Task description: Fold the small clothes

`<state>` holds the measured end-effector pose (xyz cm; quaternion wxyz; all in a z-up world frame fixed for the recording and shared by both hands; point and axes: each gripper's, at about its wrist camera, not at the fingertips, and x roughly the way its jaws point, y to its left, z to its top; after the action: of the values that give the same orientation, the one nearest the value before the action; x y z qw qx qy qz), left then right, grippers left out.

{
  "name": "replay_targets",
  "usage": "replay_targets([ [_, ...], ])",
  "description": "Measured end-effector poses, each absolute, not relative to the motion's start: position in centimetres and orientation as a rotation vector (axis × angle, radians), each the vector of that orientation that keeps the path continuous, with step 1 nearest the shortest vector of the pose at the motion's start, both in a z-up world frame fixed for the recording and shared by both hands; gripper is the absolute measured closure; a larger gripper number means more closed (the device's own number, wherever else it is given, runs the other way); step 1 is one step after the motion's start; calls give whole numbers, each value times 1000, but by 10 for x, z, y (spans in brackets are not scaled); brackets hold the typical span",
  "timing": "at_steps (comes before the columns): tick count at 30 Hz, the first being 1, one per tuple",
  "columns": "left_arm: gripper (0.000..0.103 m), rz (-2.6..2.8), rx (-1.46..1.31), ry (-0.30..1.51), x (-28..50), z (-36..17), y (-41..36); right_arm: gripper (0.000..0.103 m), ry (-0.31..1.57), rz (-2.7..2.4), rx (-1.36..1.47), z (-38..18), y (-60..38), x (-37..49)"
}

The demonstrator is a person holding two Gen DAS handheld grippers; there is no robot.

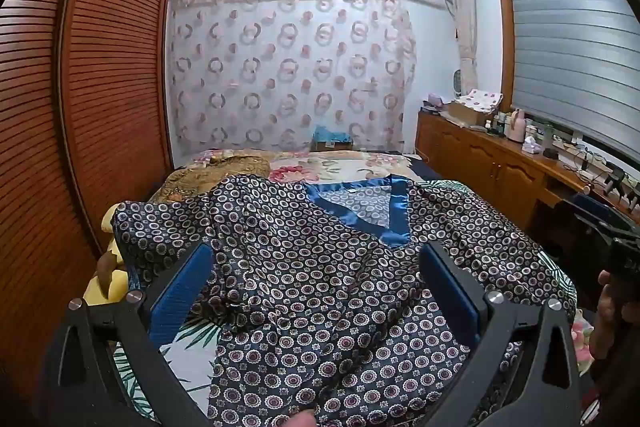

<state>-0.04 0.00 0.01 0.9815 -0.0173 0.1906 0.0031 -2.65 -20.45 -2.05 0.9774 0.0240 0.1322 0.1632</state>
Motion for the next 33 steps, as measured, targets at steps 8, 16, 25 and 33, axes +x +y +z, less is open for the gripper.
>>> replay_targets([
  [8,0,-2,-53,387,3,-1,9,0,270,327,46,-21,-203,-27],
  [16,0,7,-55,381,0,0,9,0,270,325,41,-20,-205,-27],
  [25,0,8,-55,382,1,0,12,0,272,327,44,-20,-204,-28],
  [33,0,10,-55,382,1,0,10,0,273,328,43,-20,-204,-28],
])
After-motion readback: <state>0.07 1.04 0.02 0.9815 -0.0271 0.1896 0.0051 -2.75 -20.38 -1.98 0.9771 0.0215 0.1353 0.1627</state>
